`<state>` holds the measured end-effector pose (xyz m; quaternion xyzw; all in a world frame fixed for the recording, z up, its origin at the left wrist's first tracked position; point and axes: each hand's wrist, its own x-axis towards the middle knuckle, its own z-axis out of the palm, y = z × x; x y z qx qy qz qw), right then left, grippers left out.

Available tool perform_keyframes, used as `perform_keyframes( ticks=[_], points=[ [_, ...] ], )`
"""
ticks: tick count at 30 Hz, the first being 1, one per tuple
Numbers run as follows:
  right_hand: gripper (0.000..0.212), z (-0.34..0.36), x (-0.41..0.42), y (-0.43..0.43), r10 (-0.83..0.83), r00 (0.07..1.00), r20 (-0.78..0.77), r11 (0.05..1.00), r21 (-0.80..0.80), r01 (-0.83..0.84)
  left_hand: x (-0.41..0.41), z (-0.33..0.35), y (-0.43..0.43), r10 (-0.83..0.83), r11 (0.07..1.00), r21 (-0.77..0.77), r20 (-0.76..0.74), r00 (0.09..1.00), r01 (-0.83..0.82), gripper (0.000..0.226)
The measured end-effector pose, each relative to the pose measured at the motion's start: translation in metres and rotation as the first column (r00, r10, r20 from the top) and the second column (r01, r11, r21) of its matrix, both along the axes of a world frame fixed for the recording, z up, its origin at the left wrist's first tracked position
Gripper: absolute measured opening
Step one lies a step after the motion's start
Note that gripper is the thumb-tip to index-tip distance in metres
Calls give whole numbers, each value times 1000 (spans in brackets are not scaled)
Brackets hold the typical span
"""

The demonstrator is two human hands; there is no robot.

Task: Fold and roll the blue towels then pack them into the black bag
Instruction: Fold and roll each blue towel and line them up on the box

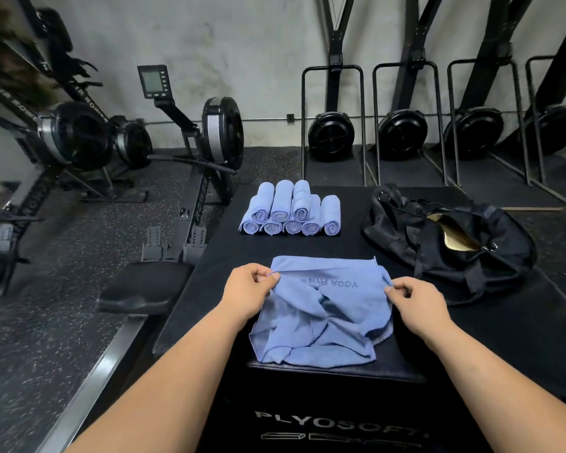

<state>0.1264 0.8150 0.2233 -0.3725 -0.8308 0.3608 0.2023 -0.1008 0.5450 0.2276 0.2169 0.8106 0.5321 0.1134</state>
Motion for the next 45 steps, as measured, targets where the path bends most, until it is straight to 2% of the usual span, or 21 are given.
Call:
perform_keyframes(
  ticks=[4, 7, 12, 16, 18, 21, 25, 28, 35, 38, 41, 43, 45],
  points=[
    [16, 5, -15, 11, -30, 999, 15, 999, -22, 30, -22, -6, 12, 61, 997, 36, 104, 993, -65, 6],
    [13, 0, -28, 22, -66, 998, 24, 998, -7, 66, -36, -12, 19, 41, 999, 25, 148, 988, -45, 5],
    [22, -11, -56, 37, -86, 993, 77, 994, 81, 79, -58, -19, 37, 92, 992, -86, 57, 994, -87, 9],
    [15, -20, -78, 43, -126, 982, 142, 987, 118, 109, -74, -26, 54, 135, 986, -100, 18, 991, -133, 11],
    [25, -24, -87, 45, -144, 981, 127, 985, 109, 131, -77, -26, 62, 136, 983, -121, -21, 990, -138, 11],
    [27, -34, -93, 47, -171, 972, 159, 977, 153, 146, -80, -31, 70, 113, 981, -151, -92, 989, -126, 10],
    [16, -51, -93, 45, -278, 958, 65, 946, 189, 262, -77, -54, 67, 118, 977, -158, -163, 980, -144, 7],
    [10, -55, -94, 49, -315, 949, 12, 937, 165, 308, -76, -61, 68, 118, 980, -134, -212, 970, -148, 8],
    [15, -49, -104, 57, -386, 921, 56, 922, 41, 384, -82, -65, 74, 144, 962, -198, -224, 964, -190, 13],
    [17, -48, -106, 57, -391, 916, 84, 920, 51, 388, -83, -65, 76, 133, 948, -249, -252, 959, -197, 20],
    [31, -48, -108, 55, -382, 917, 112, 923, 100, 372, -83, -66, 78, 105, 937, -293, -286, 953, -191, 24],
    [33, -52, -109, 55, -353, 924, 146, 930, 167, 328, -84, -68, 78, 83, 932, -315, -300, 950, -181, 19],
    [26, -56, -109, 56, -330, 932, 150, 935, 189, 301, -85, -68, 78, 74, 930, -323, -304, 950, -176, 11]
  ],
)
